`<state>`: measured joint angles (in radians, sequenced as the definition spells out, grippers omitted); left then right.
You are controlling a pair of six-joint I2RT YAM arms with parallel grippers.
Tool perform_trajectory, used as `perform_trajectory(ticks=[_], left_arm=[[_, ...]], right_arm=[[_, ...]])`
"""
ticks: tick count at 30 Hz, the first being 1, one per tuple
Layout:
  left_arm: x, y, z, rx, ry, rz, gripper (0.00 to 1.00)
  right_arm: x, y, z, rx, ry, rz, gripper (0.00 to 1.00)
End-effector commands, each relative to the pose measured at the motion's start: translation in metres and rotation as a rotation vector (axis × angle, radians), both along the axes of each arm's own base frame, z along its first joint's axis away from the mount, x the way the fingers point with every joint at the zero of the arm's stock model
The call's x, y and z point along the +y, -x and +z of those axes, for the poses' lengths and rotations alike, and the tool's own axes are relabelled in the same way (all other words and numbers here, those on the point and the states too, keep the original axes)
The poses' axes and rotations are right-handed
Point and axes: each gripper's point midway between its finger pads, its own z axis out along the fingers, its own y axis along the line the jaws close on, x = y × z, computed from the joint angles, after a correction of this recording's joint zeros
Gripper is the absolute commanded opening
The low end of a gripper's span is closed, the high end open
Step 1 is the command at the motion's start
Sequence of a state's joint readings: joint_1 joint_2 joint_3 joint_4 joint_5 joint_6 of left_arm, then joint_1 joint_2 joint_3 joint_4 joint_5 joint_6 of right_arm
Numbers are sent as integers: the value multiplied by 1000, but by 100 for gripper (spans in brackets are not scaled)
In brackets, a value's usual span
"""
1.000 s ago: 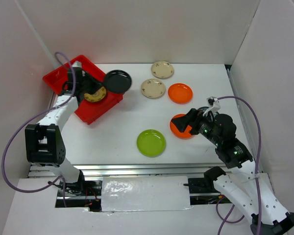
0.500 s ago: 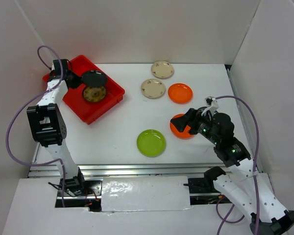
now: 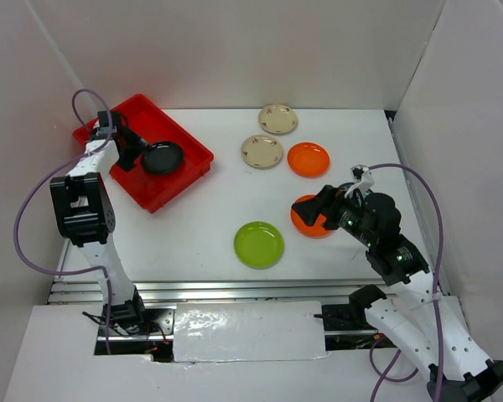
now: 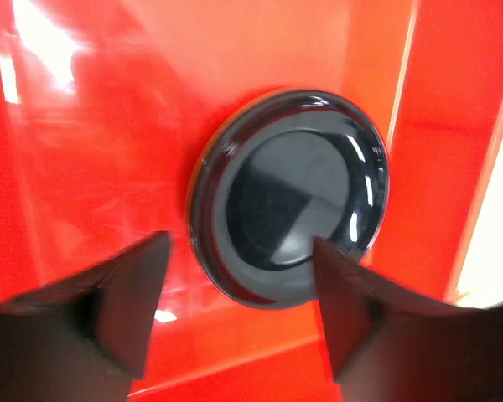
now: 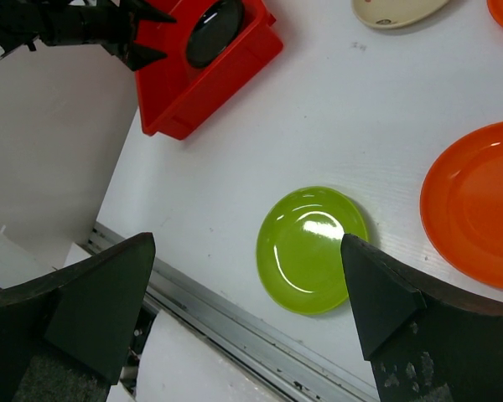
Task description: Place the plates into the plastic bin on the countertop
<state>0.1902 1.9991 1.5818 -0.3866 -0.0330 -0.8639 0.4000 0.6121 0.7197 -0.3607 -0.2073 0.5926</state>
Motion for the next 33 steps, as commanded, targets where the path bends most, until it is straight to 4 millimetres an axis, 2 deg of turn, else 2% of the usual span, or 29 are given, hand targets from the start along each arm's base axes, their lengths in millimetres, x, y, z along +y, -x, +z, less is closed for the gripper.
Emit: perform_trajectory(ticks=[1,2,3,4,5,6,7,8,9,10,11,12,13,14,15,16,18,19,21,22,29,33], left_arm=[[2,1,39,-35,-97,20,84],[3,4,60,-49,-135,31,86],[10,11,70,-33,-199,77,89],[-1,21,75,2,-223,64,94],[-4,27,83,5,-245,62,96],[-22,32,103,-33,-256,23,97],[-36,38,97,-29,-267,-42,97],[-47,43,115,-91,-261,-91,97],[-88,47,113,-111,-240,-205,97],[-117,55,108,-118,-177,-306,98],[-133,64,97,-124,-160,-385,98],[-161,73,90,-123,-130,-470,98],[-183,90,66,-89,-77,-569,98],[-200,93,64,-124,-54,-628,98],[-223,103,56,-120,-26,-698,98],[-236,117,38,-98,-8,-774,98],[-279,135,34,-143,69,-931,98],[-290,148,21,-132,88,-990,97],[-309,161,13,-136,98,-1060,97],[-310,170,0,-111,104,-1075,97],[-329,212,-34,-65,177,-1194,95],[-331,232,-60,-5,218,-1226,92]], right_arm=[[1,-3,16,-60,-12,6,100],[1,-3,16,-58,-13,9,100],[2,-4,15,-53,-15,11,100],[3,-5,17,-57,-17,13,100],[3,-5,15,-53,-17,16,100],[4,-6,14,-48,-17,15,100],[4,-7,15,-51,-18,14,100],[3,-9,13,-48,-19,4,100],[3,-11,13,-47,-22,-2,100],[3,-12,13,-45,-20,-6,100],[3,-12,13,-44,-23,-8,100],[3,-13,14,-45,-25,-9,100],[3,-13,14,-43,-23,-9,100],[3,-13,17,-50,-23,-8,100],[2,-13,17,-49,-19,-12,100],[1,-13,18,-48,-15,-13,100],[-2,-12,20,-56,-9,-20,100],[-2,-12,21,-58,-8,-21,100],[-1,-12,20,-57,-7,-16,100],[0,-11,19,-53,-10,-10,100],[2,-10,10,-38,-13,1,100],[1,-10,11,-42,-12,-3,100]])
